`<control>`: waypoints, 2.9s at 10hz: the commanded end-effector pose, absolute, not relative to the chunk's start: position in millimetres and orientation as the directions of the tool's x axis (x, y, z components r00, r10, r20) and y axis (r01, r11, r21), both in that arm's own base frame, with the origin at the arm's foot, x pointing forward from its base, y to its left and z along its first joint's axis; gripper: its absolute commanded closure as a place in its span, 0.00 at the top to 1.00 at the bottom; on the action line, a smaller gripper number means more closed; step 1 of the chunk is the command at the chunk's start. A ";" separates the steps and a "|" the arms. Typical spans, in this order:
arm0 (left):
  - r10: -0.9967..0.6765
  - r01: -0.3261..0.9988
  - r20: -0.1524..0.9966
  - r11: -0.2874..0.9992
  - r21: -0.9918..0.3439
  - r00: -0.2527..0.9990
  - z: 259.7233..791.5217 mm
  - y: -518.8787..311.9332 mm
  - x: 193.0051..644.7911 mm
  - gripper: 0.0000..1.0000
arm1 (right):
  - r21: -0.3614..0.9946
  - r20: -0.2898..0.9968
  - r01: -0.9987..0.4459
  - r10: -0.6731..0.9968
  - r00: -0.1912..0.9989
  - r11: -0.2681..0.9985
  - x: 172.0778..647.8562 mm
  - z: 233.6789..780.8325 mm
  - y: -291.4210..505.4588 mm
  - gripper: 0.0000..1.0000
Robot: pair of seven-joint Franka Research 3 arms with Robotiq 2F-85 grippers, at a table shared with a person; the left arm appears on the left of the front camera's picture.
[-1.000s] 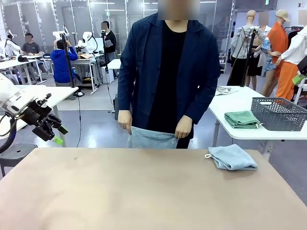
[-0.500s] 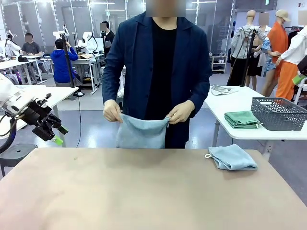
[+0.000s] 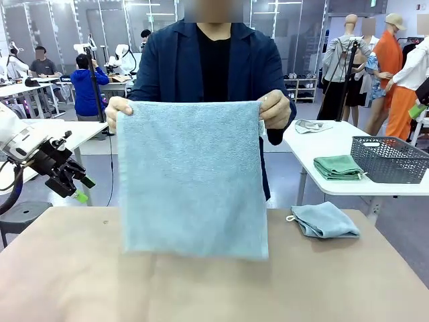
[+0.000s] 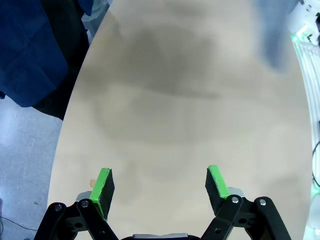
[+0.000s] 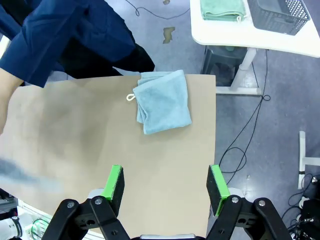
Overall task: Fold the towels and place them in the basket.
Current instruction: When a person lays out a Towel with hook on the table, fold it in half twice.
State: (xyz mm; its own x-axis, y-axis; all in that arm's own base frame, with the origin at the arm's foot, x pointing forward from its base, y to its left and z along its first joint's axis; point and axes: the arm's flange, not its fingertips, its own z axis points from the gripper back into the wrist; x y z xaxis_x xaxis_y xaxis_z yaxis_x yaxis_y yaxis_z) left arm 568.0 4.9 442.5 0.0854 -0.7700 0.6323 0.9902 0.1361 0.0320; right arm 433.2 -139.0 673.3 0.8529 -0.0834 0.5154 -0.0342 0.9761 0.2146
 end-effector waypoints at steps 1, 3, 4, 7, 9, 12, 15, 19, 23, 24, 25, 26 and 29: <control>-0.777 0.990 0.625 0.133 0.037 0.081 443.8 4.4 568.0 0.93 | 0.215 0.511 -0.019 -0.096 0.854 0.977 434.0 674.4 -137.6 0.83; -0.777 0.990 0.625 0.133 0.037 0.081 443.8 4.4 568.0 0.93 | 0.215 0.511 -0.019 -0.096 0.854 0.977 434.0 674.4 -137.6 0.83; -0.777 0.990 0.625 0.133 0.037 0.081 443.8 4.4 568.0 0.93 | 0.215 0.511 -0.019 -0.096 0.854 0.977 434.0 674.4 -137.6 0.83; -0.777 0.990 0.625 0.133 0.037 0.081 443.8 4.4 568.0 0.93 | 0.215 0.511 -0.019 -0.096 0.854 0.977 434.0 674.4 -137.6 0.83; -0.777 0.990 0.625 0.133 0.037 0.081 443.8 4.4 568.0 0.93 | 0.215 0.511 -0.019 -0.096 0.854 0.977 434.0 674.4 -137.6 0.83; -0.777 0.990 0.625 0.133 0.037 0.081 443.8 4.4 568.0 0.93 | 0.215 0.511 -0.019 -0.096 0.854 0.977 434.0 674.4 -137.6 0.83; -0.777 0.990 0.625 0.133 0.037 0.081 443.8 4.4 568.0 0.93 | 0.215 0.511 -0.019 -0.096 0.854 0.977 434.0 674.4 -137.6 0.83; -0.777 0.990 0.625 0.133 0.037 0.081 443.8 4.4 568.0 0.93 | 0.215 0.511 -0.019 -0.096 0.854 0.977 434.0 674.4 -137.6 0.83; -0.777 0.990 0.625 0.133 0.037 0.081 443.8 4.4 568.0 0.93 | 0.215 0.511 -0.019 -0.096 0.854 0.977 434.0 674.4 -137.6 0.83; -0.777 0.990 0.625 0.133 0.037 0.081 443.8 4.4 568.0 0.93 | 0.215 0.511 -0.019 -0.096 0.854 0.977 434.0 674.4 -137.6 0.83; -0.770 0.990 0.632 0.136 0.032 0.085 442.5 4.9 568.0 0.93 | 0.215 0.515 -0.034 -0.083 0.853 0.976 433.2 673.3 -139.0 0.83; -0.789 0.992 0.613 0.108 0.062 0.048 451.6 -9.8 561.4 0.93 | 0.204 0.522 -0.104 -0.018 0.852 0.973 431.4 667.9 -117.3 0.83; -0.844 0.994 0.531 -0.022 0.112 -0.078 465.5 -81.3 532.1 0.93 | 0.150 0.495 -0.426 0.306 0.813 0.892 410.4 625.2 -5.7 0.83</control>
State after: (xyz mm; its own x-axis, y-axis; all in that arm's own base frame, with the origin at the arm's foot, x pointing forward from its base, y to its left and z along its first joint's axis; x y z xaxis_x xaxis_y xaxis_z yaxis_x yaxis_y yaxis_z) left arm 546.7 -60.9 468.1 -0.0529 -0.8118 0.5816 0.9962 -0.0026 0.0870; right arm 424.4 -33.0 642.4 0.8557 0.1867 0.4826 -0.3039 0.9361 0.1768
